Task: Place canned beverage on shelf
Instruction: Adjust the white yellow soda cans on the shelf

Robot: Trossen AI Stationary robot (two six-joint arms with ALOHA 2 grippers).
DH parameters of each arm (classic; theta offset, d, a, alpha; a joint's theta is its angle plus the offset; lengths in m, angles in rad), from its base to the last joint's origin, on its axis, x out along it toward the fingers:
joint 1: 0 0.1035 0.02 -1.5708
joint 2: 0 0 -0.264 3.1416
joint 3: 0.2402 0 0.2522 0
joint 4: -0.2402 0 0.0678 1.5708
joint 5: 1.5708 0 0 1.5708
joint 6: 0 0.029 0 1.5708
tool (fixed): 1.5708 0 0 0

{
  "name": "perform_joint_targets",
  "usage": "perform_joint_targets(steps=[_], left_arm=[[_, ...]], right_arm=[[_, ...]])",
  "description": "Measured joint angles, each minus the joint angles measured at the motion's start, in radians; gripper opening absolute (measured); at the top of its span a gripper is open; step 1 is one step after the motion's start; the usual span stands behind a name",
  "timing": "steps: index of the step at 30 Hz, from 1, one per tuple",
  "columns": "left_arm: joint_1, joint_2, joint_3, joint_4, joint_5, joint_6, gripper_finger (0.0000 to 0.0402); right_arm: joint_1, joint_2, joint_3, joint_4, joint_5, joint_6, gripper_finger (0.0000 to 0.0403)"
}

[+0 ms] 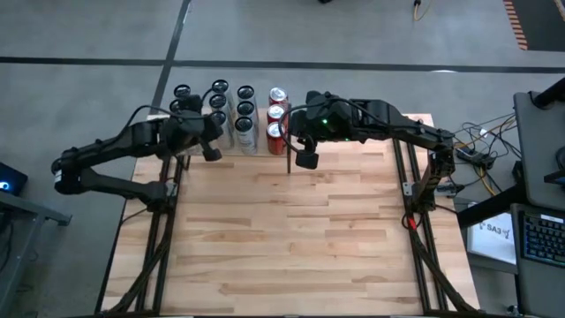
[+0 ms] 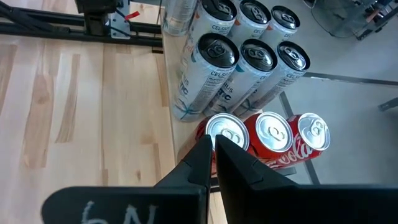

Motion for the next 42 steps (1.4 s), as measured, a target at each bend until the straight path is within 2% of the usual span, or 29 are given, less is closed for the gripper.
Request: perform_joint_targets(steps=[13,20,35,42], left_arm=[[0.0,0.004,0.0,-0.022,0.003,-0.025,0.0],[0.0,0.002,0.002,-0.02,0.045,-0.062,0.0],[0.0,-0.021,0.073,-0.027,0.047,-0.074,0.0],[-0.001,-0.064,0.045,-0.029,0.125,-0.121,0.0]], right_arm=[[0.0,0.0,0.0,-0.005,0.0,0.003,0.0013],[0.0,0.0,-0.001,-0.006,0.0,0.003,0.0013],[0.0,0.0,-0.002,-0.004,0.0,-0.006,0.0013],[0.0,0.001,-0.033,0.069,0.0,-0.079,0.0013]])
